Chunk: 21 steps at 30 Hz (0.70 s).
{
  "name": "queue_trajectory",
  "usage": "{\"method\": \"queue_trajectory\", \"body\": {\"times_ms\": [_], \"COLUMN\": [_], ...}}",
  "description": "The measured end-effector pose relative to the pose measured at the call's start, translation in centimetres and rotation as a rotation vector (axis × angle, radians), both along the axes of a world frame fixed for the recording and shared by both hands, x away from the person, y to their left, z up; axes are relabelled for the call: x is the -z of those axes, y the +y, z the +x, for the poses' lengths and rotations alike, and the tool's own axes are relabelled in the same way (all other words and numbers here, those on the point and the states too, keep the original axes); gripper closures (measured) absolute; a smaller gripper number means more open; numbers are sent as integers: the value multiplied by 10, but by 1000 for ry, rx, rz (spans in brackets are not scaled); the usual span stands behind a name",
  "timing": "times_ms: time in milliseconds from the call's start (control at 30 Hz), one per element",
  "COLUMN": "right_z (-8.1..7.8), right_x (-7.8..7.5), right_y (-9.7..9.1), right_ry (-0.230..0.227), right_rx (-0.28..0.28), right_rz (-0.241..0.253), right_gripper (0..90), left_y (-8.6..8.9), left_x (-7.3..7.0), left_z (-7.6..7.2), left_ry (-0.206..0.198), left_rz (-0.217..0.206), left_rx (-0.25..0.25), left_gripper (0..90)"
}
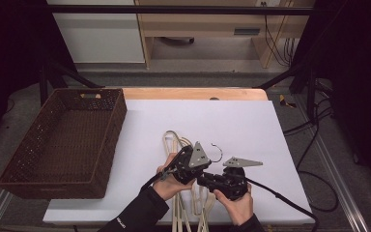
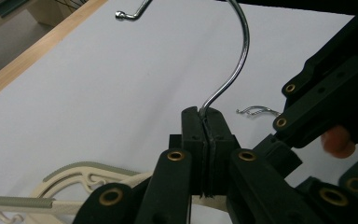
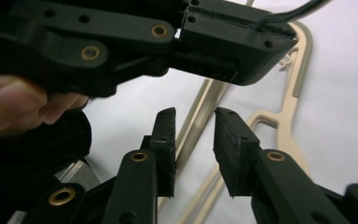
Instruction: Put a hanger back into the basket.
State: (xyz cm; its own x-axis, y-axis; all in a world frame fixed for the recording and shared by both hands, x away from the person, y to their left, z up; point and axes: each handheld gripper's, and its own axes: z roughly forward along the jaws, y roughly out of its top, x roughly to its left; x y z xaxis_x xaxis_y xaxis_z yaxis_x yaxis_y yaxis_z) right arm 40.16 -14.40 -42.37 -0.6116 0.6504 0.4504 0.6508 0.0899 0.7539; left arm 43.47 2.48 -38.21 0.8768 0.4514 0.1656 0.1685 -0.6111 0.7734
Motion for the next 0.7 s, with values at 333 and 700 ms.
{"method": "queue_trajectory", "body": {"times_ms": [333, 700], "right_z": [4, 6], "right_x": [-3, -19], "right_y": [0, -12], "right_ry": [62, 18], "right_rx": [0, -106], "right_rz": [32, 56], "right_gripper": [859, 866], "left_y": [17, 95], "left_x": [-12, -53], "left_z": [3, -10], "left_ry": [27, 21], "left_rz": [-94, -207], "left_rx": [-13, -32], "left_gripper": [725, 279]}}
